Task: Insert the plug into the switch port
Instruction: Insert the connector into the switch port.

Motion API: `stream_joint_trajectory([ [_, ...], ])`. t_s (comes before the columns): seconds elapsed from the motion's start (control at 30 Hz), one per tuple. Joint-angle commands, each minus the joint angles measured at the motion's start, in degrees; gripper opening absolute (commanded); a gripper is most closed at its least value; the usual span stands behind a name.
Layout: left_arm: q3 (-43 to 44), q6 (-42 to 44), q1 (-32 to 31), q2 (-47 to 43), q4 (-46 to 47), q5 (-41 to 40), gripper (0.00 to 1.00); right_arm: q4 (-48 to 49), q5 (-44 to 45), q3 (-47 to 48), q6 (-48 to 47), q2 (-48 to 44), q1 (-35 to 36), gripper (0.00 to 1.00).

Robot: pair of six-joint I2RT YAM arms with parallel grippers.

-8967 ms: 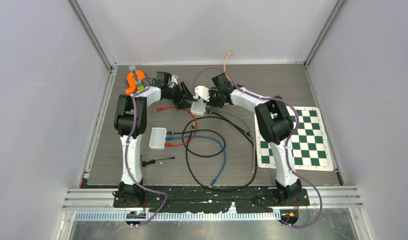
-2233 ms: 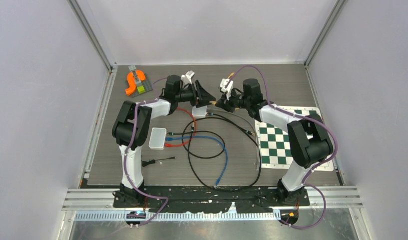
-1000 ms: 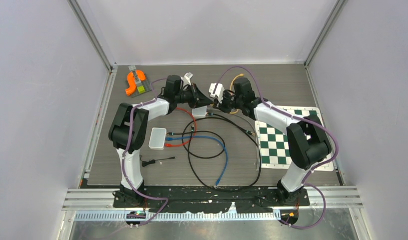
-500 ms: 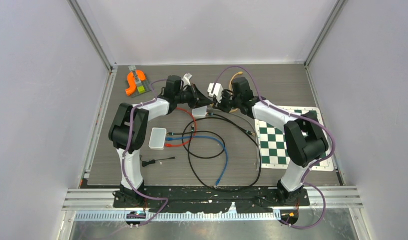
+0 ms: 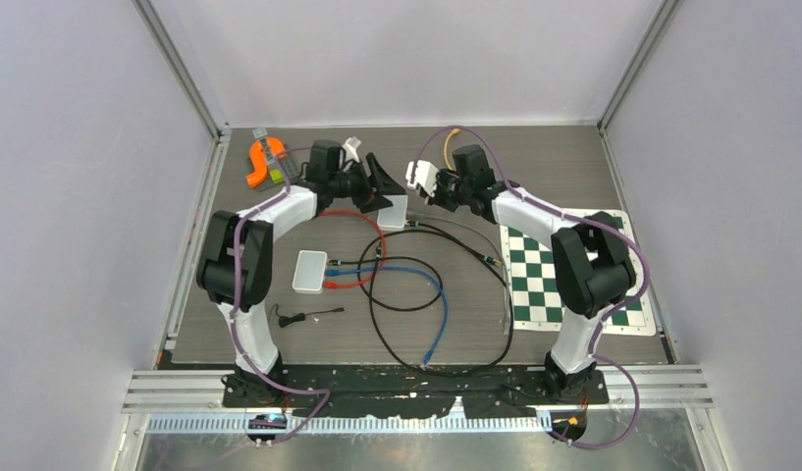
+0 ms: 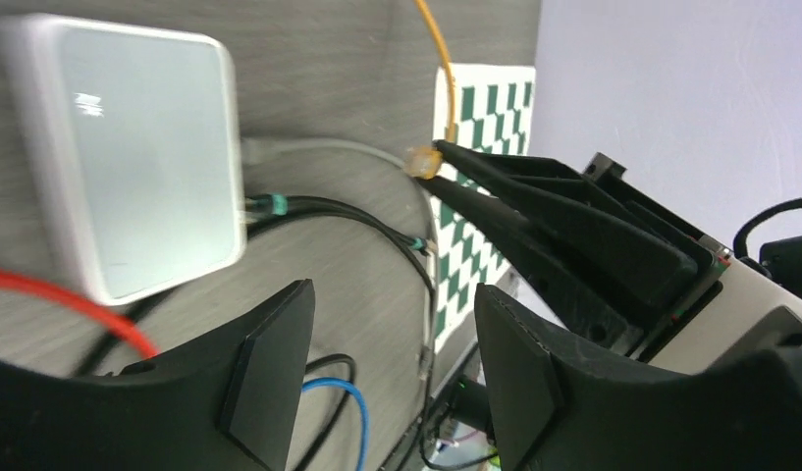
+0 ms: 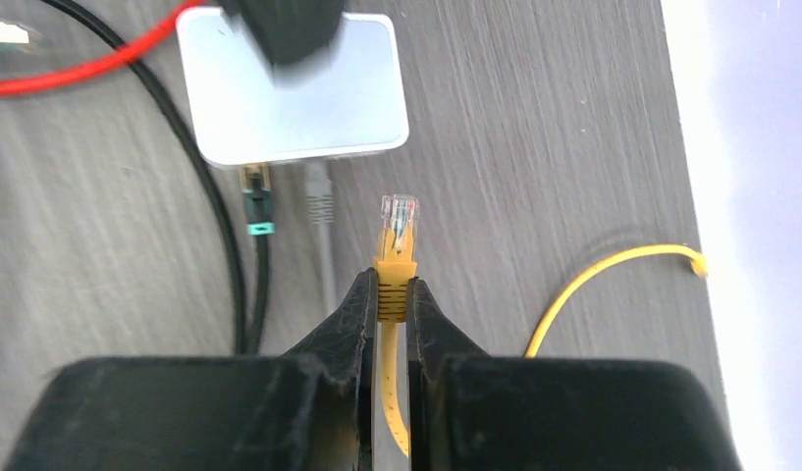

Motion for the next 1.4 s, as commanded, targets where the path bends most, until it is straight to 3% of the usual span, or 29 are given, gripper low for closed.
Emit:
stream_joint_trajectory([
  [0.0, 2.2, 5.1, 5.5, -2.0, -6.9, -2.9, 0.63, -3.8, 4.0, 5.8, -7.3, 3.5, -0.3, 0.05],
  [0.4, 15.9, 10.5, 8.8, 11.9, -16.4, -1.5, 0.56, -6.8, 11.5, 15.7, -9.3, 15.1, 0.6, 0.05],
  [0.63, 18.0, 10.1, 8.9, 16.3, -14.1, 0.5, 0.53, -13.0, 12.9, 23.8, -10.1, 21.1, 3.4, 0.05],
  [1.37, 17.3, 8.9, 8.5, 21.4, -10.3, 6.2, 0.47, -12.7, 4.5, 19.9, -11.0, 18.0, 3.6, 0.05],
])
